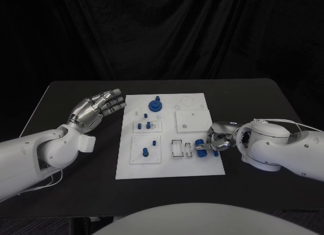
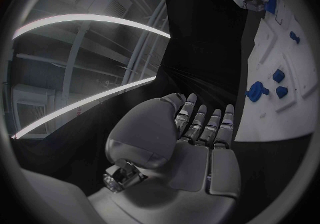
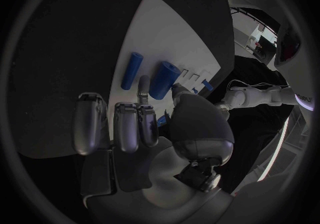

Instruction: Assemble the parts on the task board

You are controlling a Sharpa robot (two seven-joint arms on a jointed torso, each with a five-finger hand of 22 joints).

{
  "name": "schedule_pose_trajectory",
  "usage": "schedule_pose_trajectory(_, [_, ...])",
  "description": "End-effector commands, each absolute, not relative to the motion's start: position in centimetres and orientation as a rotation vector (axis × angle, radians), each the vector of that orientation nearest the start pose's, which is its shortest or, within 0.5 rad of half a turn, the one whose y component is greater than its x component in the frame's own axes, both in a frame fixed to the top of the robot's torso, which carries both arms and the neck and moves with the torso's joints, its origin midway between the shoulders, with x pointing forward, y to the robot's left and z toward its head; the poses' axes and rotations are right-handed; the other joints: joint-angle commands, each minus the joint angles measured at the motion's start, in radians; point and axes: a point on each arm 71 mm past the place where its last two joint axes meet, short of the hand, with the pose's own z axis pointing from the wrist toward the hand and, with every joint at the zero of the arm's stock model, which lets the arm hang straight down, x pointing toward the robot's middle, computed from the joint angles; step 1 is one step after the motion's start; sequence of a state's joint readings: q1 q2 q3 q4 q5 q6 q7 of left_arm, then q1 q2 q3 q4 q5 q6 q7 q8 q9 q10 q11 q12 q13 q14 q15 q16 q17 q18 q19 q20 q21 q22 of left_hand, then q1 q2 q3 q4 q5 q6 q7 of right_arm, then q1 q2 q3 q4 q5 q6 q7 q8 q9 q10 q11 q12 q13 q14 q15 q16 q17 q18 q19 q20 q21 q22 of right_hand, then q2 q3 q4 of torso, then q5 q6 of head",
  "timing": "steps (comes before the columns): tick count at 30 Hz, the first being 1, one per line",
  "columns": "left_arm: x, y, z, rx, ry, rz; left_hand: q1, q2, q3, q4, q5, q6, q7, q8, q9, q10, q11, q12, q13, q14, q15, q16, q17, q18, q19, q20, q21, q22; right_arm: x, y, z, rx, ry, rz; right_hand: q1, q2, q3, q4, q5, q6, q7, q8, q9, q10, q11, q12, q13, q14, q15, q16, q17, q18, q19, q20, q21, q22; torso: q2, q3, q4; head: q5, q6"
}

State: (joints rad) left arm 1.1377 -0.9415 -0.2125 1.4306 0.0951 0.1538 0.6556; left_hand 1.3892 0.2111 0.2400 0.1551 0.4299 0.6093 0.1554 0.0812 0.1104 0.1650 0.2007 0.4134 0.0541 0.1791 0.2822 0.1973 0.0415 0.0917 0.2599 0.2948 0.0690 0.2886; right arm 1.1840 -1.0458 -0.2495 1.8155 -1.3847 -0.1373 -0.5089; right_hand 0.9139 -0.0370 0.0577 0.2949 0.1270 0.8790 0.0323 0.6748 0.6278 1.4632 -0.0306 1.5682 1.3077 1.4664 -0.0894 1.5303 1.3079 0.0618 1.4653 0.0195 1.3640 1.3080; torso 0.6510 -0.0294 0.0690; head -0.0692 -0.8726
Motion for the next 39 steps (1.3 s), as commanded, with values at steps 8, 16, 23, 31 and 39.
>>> schedule_pose_trajectory(8, [45.3,27.3,-25.1,-1.177,1.391,-1.892,-0.010,0.000,0.009,0.000,0.003,0.003,0.001,0.006,0.001,0.003,0.002,0.005,0.001,0.007,0.002,0.004,0.001,-0.017,0.006,-0.002,0.003,-0.001,38.8,-23.0,-27.1,-0.063,2.207,0.262,-0.046,0.009,-0.016,-0.005,0.004,0.022,-0.010,0.017,0.025,0.108,-0.014,0.003,0.263,0.085,-0.013,-0.007,0.179,-0.014,0.042,-0.011,0.003,0.200,0.000,0.0005,-0.0003,0.003,0.000])
schedule_pose_trajectory(16, [45.2,27.4,-25.2,-1.180,1.393,-1.891,-0.010,0.000,0.009,0.000,0.003,0.003,0.001,0.006,0.001,0.003,0.002,0.005,0.001,0.007,0.002,0.004,0.001,-0.017,0.006,-0.002,0.003,-0.001,38.9,-22.8,-27.5,-0.053,2.224,0.282,0.103,0.008,0.031,-0.042,0.291,0.018,-0.019,0.009,0.063,0.108,-0.023,0.003,0.263,0.082,-0.022,-0.020,0.160,-0.013,0.040,-0.021,0.000,0.199,0.001,0.0009,-0.0022,0.007,0.000])
schedule_pose_trajectory(23, [45.1,27.4,-25.3,-1.181,1.392,-1.893,-0.010,0.000,0.009,0.000,0.003,0.003,0.001,0.006,0.001,0.003,0.002,0.005,0.001,0.007,0.002,0.004,0.001,-0.017,0.006,-0.002,0.003,-0.001,38.7,-22.3,-27.2,-0.004,2.190,0.390,0.198,-0.018,0.152,-0.084,0.727,0.014,-0.032,0.015,0.103,0.108,-0.035,0.003,0.263,0.081,-0.033,-0.026,0.152,-0.017,0.047,-0.031,0.021,0.205,0.001,0.0006,-0.0002,0.011,0.000])
schedule_pose_trajectory(31, [45.1,27.4,-25.4,-1.183,1.392,-1.893,-0.010,0.000,0.012,0.000,0.004,0.002,0.002,0.006,0.001,0.003,0.002,0.005,0.001,0.006,0.002,0.003,0.001,-0.018,0.006,-0.002,0.003,-0.002,37.9,-21.5,-26.4,0.150,2.171,0.571,0.184,-0.055,0.252,-0.098,0.888,0.006,-0.038,0.048,0.169,0.108,-0.042,0.003,0.263,0.082,-0.040,-0.030,0.143,-0.020,0.051,-0.037,0.035,0.208,0.000,-0.0003,-0.0011,0.021,0.000])
schedule_pose_trajectory(39, [45.1,27.3,-25.4,-1.185,1.395,-1.893,-0.011,0.000,0.013,0.000,0.004,0.002,0.002,0.006,0.001,0.003,0.003,0.004,0.001,0.006,0.002,0.004,0.001,-0.018,0.006,-0.002,0.003,-0.002,37.7,-20.4,-26.4,0.252,2.219,0.668,0.095,-0.039,0.238,-0.047,0.636,-0.007,-0.036,0.052,0.209,0.108,-0.040,0.003,0.263,0.081,-0.037,-0.032,0.138,-0.019,0.050,-0.036,0.035,0.206,0.001,0.0013,0.0010,0.019,0.000])
